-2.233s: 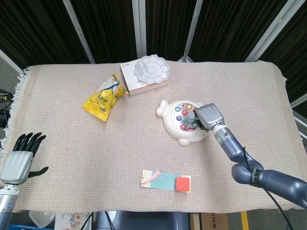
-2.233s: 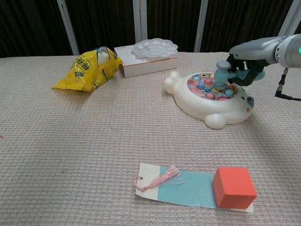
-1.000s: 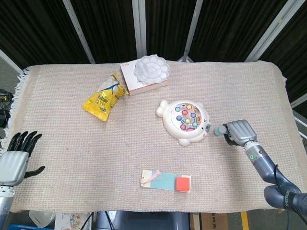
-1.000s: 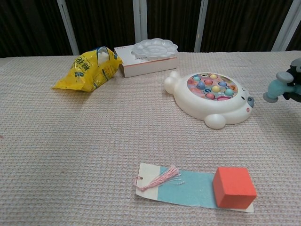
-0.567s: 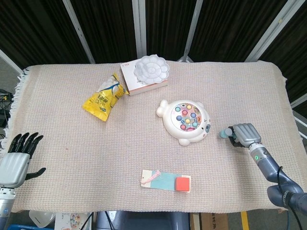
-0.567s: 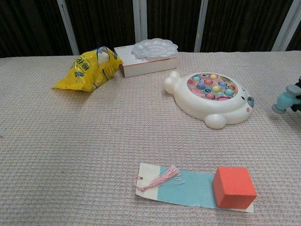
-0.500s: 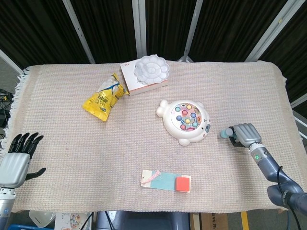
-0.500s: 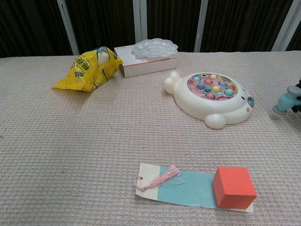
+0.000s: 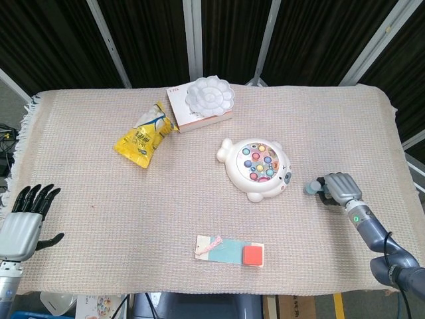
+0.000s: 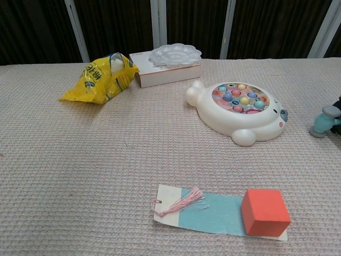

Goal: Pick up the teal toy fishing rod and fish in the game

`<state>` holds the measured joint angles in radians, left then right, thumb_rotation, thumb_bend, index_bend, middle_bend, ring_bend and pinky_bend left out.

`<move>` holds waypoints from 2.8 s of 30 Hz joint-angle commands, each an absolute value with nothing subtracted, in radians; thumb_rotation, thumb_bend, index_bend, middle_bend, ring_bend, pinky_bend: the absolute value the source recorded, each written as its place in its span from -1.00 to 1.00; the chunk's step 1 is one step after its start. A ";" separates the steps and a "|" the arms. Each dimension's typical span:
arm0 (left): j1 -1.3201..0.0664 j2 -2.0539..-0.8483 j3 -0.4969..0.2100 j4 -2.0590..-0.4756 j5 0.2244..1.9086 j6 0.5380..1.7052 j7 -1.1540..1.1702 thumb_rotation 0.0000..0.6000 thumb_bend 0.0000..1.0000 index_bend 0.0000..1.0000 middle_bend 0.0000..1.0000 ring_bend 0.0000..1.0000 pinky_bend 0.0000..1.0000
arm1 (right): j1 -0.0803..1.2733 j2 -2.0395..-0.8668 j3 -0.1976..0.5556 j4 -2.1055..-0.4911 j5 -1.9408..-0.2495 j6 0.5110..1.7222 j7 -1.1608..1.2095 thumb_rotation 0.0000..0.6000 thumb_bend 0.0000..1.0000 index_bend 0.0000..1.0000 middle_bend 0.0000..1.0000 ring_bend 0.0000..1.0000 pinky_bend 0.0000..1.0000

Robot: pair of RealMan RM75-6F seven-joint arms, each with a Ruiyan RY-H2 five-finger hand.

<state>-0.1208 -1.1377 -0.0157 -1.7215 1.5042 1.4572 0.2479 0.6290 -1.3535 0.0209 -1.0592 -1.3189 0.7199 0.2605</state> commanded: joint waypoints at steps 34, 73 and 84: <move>-0.127 -1.148 -0.020 -1.707 1.496 1.442 0.237 1.00 -0.83 -0.77 -0.87 -1.00 -1.00 | 0.650 -1.321 0.051 -1.095 -1.260 0.615 0.169 1.00 -0.15 -0.75 -0.39 -0.79 -0.83; -0.130 -1.153 -0.026 -1.689 1.497 1.445 0.209 1.00 -0.83 -0.78 -0.87 -1.00 -1.00 | 0.653 -1.227 0.075 -1.251 -1.124 0.628 -0.016 1.00 -0.15 -1.00 -1.00 -1.00 -1.00; -0.118 -1.168 -0.037 -1.658 1.512 1.489 0.171 1.00 -0.83 -0.79 -0.87 -1.00 -1.00 | 0.462 -1.092 0.078 -1.511 -1.205 1.002 0.017 1.00 -0.15 -1.00 -1.00 -1.00 -1.00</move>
